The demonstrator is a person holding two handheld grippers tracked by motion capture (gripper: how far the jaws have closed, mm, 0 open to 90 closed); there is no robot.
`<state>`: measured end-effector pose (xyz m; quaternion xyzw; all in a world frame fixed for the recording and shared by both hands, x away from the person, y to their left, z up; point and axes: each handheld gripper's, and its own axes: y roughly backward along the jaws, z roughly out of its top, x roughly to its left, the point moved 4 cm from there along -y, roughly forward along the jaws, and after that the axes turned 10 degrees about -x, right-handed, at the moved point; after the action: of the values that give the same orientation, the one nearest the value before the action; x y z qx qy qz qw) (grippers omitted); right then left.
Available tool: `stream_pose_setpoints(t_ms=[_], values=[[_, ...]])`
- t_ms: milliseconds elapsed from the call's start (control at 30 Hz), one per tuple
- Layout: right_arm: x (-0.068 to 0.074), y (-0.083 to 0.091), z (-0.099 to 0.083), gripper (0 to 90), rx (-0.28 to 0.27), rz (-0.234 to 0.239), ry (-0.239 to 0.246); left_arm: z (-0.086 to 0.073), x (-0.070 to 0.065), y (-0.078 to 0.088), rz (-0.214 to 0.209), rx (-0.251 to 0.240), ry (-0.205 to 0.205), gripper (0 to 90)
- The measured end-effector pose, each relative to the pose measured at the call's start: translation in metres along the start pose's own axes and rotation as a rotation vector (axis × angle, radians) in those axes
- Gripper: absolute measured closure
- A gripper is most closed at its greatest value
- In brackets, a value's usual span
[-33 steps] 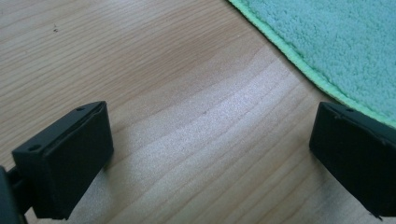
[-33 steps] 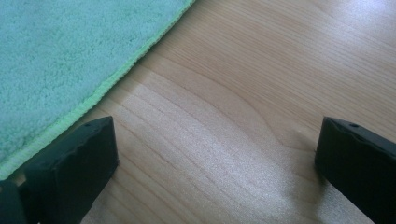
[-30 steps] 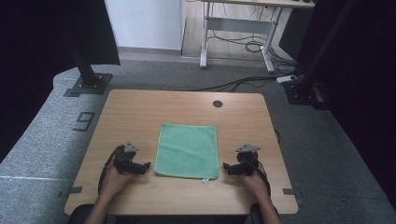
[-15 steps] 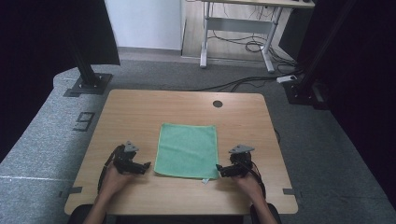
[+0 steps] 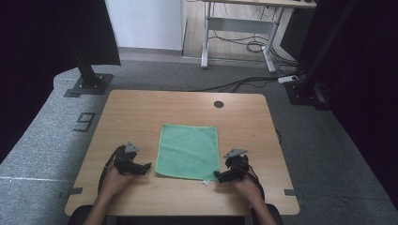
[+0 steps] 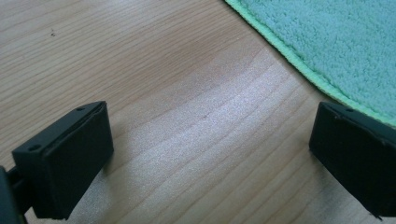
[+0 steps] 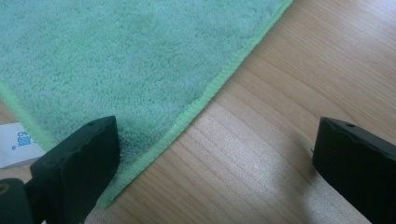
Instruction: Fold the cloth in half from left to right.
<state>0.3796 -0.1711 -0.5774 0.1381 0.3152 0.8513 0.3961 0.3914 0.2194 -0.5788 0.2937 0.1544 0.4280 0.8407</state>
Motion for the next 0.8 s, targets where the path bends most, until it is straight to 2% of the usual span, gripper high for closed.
stream_pose_setpoints(t_ms=[167, 467, 667, 733, 800], values=[[-0.005, 0.002, -0.001, 1.0, 0.008, -0.020, 0.009, 0.000, 0.000, 0.000, 0.000, 0.000, 0.000, 0.0], [-0.031, 0.011, -0.006, 1.2, 0.007, -0.117, -0.017, 0.000, 0.000, 0.000, -0.001, 0.001, -0.002, 0.0], [-0.052, 0.017, -0.011, 2.9, -0.006, -0.187, -0.058, 0.001, 0.000, -0.001, -0.003, 0.001, -0.004, 0.0], [-0.060, 0.019, -0.014, 3.0, -0.012, -0.220, -0.082, 0.001, -0.001, -0.001, -0.005, 0.001, -0.005, 0.0], [-0.066, 0.019, -0.015, 2.9, -0.018, -0.231, -0.108, 0.001, -0.001, -0.002, -0.007, 0.001, -0.007, 0.0]])
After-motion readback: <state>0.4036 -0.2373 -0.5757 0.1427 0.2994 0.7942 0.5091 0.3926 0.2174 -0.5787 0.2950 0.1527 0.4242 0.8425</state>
